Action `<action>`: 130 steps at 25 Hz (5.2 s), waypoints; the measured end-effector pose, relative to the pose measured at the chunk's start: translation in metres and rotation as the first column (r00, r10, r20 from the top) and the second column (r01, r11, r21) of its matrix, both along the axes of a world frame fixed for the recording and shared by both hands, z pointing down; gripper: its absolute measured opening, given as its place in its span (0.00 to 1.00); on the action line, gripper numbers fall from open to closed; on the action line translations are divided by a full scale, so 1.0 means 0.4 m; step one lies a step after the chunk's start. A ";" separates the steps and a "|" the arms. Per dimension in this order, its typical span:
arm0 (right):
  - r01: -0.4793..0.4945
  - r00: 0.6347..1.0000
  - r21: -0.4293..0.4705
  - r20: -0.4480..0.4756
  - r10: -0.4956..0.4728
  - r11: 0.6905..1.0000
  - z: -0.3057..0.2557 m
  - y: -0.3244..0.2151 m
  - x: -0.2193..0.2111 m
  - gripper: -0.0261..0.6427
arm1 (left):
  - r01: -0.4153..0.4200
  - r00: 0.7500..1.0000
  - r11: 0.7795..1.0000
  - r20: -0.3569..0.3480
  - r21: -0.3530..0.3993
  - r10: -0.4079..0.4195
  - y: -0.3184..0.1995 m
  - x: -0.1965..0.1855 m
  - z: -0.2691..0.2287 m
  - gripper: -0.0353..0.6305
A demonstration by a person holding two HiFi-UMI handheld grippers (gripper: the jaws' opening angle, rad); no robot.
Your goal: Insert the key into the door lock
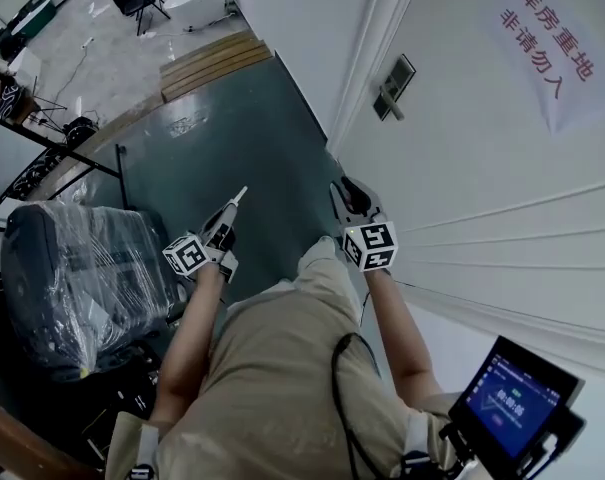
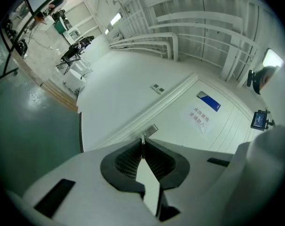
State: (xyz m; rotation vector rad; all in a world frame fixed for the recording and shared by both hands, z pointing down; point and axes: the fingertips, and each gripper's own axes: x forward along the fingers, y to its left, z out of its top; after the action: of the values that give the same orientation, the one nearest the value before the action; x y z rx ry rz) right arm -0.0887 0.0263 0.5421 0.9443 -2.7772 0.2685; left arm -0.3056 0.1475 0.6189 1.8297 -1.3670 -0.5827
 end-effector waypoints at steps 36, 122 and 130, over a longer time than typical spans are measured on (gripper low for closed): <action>-0.052 0.993 -0.001 -0.106 0.052 0.999 0.031 -0.584 0.264 0.17 | -0.104 0.995 0.992 -0.012 -0.066 0.103 -0.651 0.267 0.021 0.10; -0.048 0.973 -0.027 -0.229 0.041 0.998 0.097 -0.764 0.264 0.17 | -0.423 0.866 0.883 -0.378 -0.204 0.328 -1.268 0.616 0.299 0.10; 0.009 0.968 -0.020 -0.249 -0.013 1.000 0.100 -0.755 0.255 0.17 | -0.407 0.864 0.892 -0.400 -0.198 0.305 -1.251 0.637 0.305 0.10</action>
State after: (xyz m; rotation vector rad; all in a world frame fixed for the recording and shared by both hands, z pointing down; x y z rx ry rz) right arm 0.0133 -0.2758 0.5822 0.8907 -2.5453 0.1611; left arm -0.0509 -0.3530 0.7408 1.5969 -0.7879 -0.4693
